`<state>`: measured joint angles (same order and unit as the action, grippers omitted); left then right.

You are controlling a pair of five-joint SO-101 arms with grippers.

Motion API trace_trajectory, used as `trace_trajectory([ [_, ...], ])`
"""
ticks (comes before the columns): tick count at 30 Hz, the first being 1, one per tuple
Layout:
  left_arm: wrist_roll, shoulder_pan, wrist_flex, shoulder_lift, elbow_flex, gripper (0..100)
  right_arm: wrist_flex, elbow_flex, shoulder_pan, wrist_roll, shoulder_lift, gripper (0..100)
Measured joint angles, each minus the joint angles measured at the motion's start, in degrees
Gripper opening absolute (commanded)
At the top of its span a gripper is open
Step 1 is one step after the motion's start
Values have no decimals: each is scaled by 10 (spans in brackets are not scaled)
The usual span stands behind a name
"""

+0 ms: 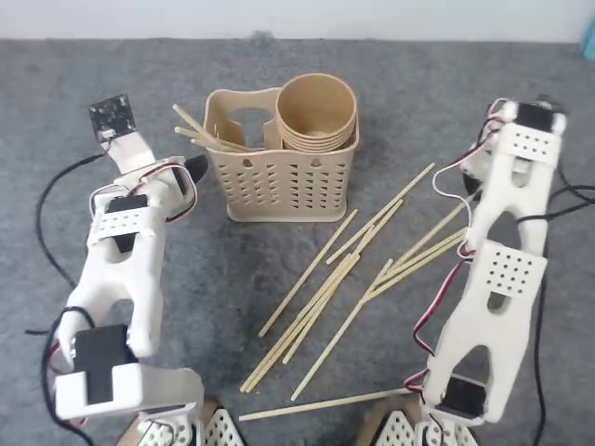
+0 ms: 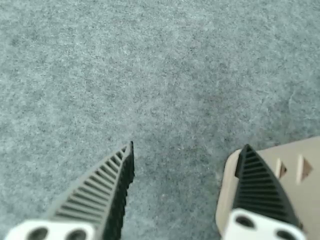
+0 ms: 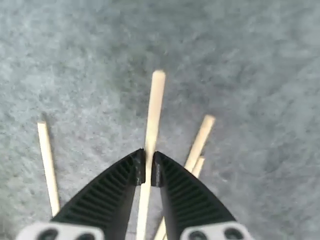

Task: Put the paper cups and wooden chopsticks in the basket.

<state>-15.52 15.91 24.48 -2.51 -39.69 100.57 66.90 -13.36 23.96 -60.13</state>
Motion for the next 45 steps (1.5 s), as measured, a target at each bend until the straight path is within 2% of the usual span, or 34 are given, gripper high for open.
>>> trace_trajectory([
  [10, 0, 0, 0, 0, 0, 316, 1, -14, -69, -41, 105, 7],
  [18, 0, 0, 0, 0, 0, 316, 1, -190, -70, -66, 263, 7],
  [27, 0, 0, 0, 0, 0, 316, 1, -258, -67, -83, 450, 7],
  [38, 0, 0, 0, 0, 0, 316, 1, -325, 4, -105, 653, 9],
  [43, 4, 0, 0, 0, 0, 316, -4, -431, 37, -105, 708, 10],
  [45, 15, 0, 0, 0, 0, 316, -43, -497, 40, -101, 707, 28],
])
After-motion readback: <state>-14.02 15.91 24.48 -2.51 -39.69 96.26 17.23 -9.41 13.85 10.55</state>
